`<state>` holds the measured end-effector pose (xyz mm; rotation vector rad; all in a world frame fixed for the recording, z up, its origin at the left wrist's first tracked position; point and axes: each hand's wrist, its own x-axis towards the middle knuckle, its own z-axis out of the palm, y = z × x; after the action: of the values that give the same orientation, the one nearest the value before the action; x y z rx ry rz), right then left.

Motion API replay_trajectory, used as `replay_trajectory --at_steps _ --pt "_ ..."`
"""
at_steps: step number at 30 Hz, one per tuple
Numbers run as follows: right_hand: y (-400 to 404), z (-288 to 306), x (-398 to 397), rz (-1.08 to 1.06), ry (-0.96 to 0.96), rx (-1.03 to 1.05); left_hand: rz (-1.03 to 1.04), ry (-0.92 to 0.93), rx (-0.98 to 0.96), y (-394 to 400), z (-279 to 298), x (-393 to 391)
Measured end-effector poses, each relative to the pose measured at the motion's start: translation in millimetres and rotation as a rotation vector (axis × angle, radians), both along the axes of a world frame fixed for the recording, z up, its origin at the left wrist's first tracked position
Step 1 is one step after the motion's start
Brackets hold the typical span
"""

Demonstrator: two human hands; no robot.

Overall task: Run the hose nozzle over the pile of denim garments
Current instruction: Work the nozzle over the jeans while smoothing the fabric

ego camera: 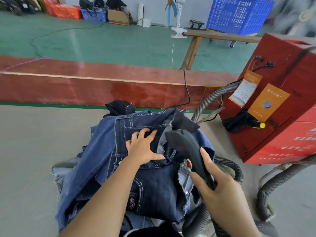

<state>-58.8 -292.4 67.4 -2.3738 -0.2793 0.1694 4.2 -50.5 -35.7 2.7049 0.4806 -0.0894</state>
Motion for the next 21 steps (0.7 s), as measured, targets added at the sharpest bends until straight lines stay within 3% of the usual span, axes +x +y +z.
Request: replay_trajectory --at_steps 4,10,18,21 --pt "2.3 -13.4 -9.3 -0.017 0.039 -0.021 0.004 -0.049 -0.022 0.0 -0.6 -3.0" --pt "24.2 -24.6 19.1 0.02 0.055 -0.097 0.059 -0.265 -0.102 -7.5 -1.5 -10.5" --pt "14.0 -11.9 42.9 -0.053 0.014 0.067 -0.066 -0.043 0.009 -1.7 3.4 -5.5" --pt "-7.1 -4.3 39.6 -0.078 -0.027 0.122 -0.054 -0.122 0.016 -4.3 6.3 -6.1"
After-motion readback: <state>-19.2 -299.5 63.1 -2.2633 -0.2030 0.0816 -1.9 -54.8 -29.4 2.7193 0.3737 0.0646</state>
